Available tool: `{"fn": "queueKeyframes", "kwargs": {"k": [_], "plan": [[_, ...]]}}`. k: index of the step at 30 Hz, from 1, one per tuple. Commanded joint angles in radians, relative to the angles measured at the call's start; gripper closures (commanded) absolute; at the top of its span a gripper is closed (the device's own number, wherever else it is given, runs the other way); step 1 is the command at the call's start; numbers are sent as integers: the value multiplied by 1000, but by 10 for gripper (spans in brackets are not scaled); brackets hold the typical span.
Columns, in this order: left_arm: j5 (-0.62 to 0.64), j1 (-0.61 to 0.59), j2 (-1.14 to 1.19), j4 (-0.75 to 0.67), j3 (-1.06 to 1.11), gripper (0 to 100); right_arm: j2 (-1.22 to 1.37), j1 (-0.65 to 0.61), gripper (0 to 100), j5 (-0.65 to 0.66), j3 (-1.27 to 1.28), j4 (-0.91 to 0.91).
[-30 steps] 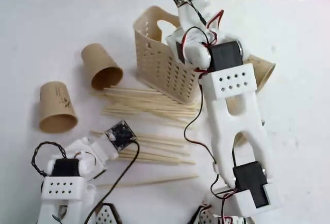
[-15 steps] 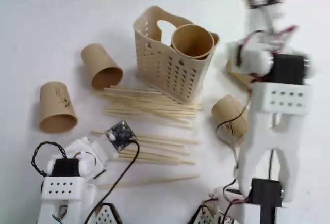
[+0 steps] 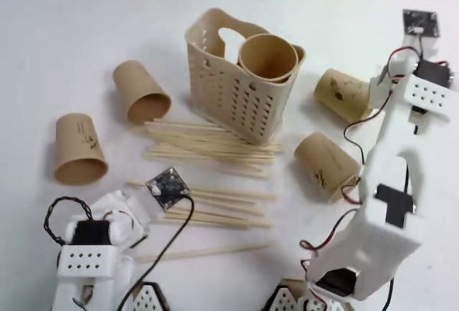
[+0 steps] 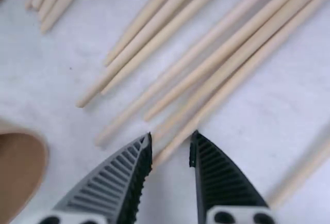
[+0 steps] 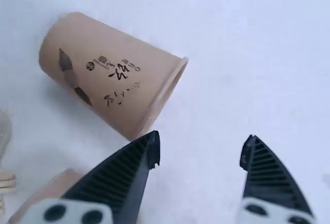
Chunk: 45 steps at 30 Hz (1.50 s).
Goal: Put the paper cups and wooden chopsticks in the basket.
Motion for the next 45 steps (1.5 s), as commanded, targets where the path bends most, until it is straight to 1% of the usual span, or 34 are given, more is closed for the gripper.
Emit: {"fn": "queueKeyframes", "kwargs": {"k": [1,8,15,19,22,27,34,36,38,45], "plan": [[14,-12,8,-21,3,846,67,10,735,3,-8,-73],[15,-12,8,-21,3,846,170,1,736,2,-8,-177],[15,-12,8,-21,3,846,232,-54,736,3,-5,-199],[15,-12,8,-21,3,846,252,-48,735,20,0,-269],[15,-12,8,-21,3,846,254,-48,735,130,0,-282],[15,-12,8,-21,3,846,254,-58,735,166,0,-282],[15,-10,8,-21,2,846,254,-61,736,344,2,-315],[15,-10,8,-21,2,846,252,-62,736,404,2,-354],[15,-10,8,-21,2,846,254,-65,736,433,2,-414],[15,-10,8,-21,0,846,252,-127,737,433,86,-659]]}}
